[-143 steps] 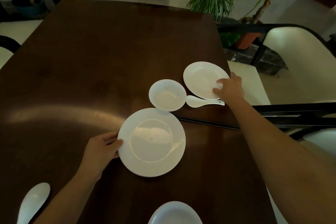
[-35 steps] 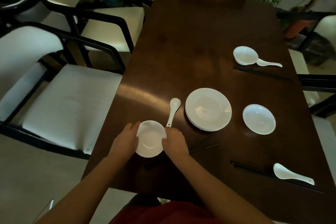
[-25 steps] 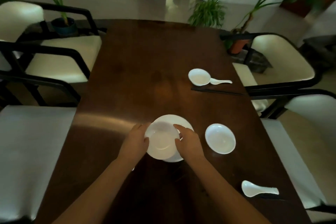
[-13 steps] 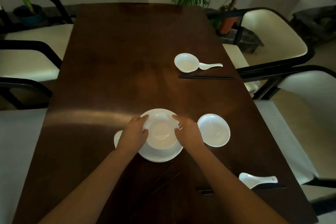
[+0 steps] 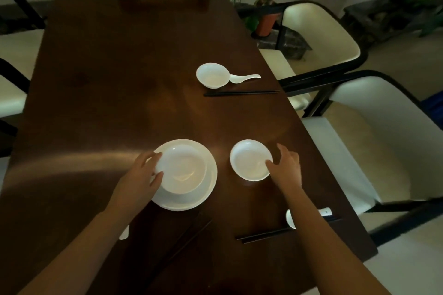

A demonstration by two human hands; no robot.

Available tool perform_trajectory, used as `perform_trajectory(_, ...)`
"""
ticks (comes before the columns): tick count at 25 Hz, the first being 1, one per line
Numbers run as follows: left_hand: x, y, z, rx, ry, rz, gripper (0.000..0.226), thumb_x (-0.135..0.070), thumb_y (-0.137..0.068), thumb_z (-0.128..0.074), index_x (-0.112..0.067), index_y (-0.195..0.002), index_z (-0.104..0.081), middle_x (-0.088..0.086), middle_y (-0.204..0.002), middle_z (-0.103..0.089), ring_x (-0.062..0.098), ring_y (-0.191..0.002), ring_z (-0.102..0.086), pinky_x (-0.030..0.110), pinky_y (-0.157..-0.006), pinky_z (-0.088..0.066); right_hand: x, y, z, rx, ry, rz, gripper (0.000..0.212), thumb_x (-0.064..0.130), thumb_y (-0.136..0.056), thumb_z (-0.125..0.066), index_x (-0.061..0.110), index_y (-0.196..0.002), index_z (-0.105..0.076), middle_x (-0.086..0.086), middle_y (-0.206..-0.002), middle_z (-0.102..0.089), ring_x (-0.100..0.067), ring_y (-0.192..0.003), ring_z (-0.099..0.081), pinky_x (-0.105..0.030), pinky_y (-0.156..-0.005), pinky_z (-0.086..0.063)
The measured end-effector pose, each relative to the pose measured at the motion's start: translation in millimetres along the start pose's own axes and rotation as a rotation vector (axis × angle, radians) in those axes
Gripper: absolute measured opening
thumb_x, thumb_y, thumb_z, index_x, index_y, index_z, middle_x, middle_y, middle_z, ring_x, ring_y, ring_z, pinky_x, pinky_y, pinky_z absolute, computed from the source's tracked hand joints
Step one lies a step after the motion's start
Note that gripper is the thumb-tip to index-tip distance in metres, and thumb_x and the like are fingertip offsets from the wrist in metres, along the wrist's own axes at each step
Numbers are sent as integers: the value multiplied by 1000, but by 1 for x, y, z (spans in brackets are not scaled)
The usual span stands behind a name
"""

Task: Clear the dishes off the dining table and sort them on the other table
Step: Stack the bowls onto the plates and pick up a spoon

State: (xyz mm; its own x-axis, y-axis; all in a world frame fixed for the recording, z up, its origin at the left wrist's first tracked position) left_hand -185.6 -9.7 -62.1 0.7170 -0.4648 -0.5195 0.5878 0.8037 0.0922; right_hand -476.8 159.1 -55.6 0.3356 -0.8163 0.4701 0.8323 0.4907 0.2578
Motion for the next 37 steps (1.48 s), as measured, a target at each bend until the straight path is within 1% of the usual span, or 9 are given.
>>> perform_trajectory(5,1,1,-2,14,-51,-26,48,-20,-89,-55,-14,-135,-42,8,-140,-44,26,-120,-50,39,-92,-47,-1,6,-11,24,75,201,44,11,-88,-53,13,-132,-45,-11,-132,-49,-27,-114,-54,-35,-91,-48)
perform_trajectory(9,-1,4,-2,27,-44,-1,48,-19,-90,-54,-12,-136,-42,8,-142,-42,26,-122,-47,40,-95,-46,-2,3,-15,45,-63,95,47,3,-87,-50,12,-133,-47,-12,-126,-57,-27,-115,-54,-40,-94,-51)
perform_trajectory(14,-1,5,-1,31,-23,-2,48,-18,-89,-54,-12,-135,-43,8,-141,-42,25,-123,-46,40,-99,-44,2,7,-6,-32,-235,23,44,-2,-82,-54,11,-124,-55,-12,-120,-62,-28,-110,-57,-39,-85,-53)
perform_trajectory(17,-2,5,2,30,102,79,49,-17,-88,-56,-13,-135,-43,9,-138,-45,24,-111,-54,42,-97,-47,23,11,5,-80,-339,89,43,1,-81,-56,14,-122,-57,-4,-113,-64,-16,-98,-55,-30,-73,-53)
perform_trajectory(20,-4,3,4,-29,214,155,44,-16,-87,-58,-11,-130,-48,10,-127,-56,24,-100,-60,39,-90,-50,70,26,-4,22,-375,277,41,0,-81,-55,17,-118,-60,9,-95,-59,-8,-89,-54,-16,-63,-49)
perform_trajectory(24,-3,2,4,-63,504,368,21,-20,-92,-51,-13,-107,-63,9,-106,-64,19,-81,-62,30,-67,-55,114,51,-47,202,-327,399,42,0,-83,-55,17,-121,-58,0,-113,-64,-11,-99,-56,-28,-87,-48)
perform_trajectory(27,4,-1,2,-5,690,527,16,-15,-94,-46,-20,-88,-59,7,-89,-62,18,-70,-62,23,-53,-50,119,56,-68,237,-300,384,43,3,-84,-56,18,-124,-56,-3,-122,-62,-16,-108,-57,-25,-89,-45)
perform_trajectory(31,8,-2,2,28,860,618,11,-15,-93,-48,-13,-94,-59,5,-81,-61,20,-68,-63,25,-49,-54,114,56,-78,248,-239,367,43,5,-85,-56,19,-126,-54,-3,-126,-58,-18,-111,-55,-26,-91,-45)
perform_trajectory(37,4,4,-2,-14,800,442,25,-5,-89,-53,-11,-110,-65,6,-96,-63,25,-81,-64,22,-54,-57,110,58,-76,198,-152,423,42,10,-84,-59,18,-125,-56,-4,-123,-57,-19,-110,-54,-29,-93,-45)
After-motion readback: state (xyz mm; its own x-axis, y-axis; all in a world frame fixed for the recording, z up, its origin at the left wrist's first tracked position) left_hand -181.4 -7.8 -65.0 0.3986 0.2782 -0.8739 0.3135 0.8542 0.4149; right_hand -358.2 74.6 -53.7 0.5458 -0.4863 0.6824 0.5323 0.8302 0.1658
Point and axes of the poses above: each hand's wrist, its own y-axis away from the middle knuckle, its own z-axis out of the back of the hand, x = y × z, the point moved 3 cm from there along -y, towards the middle knuckle
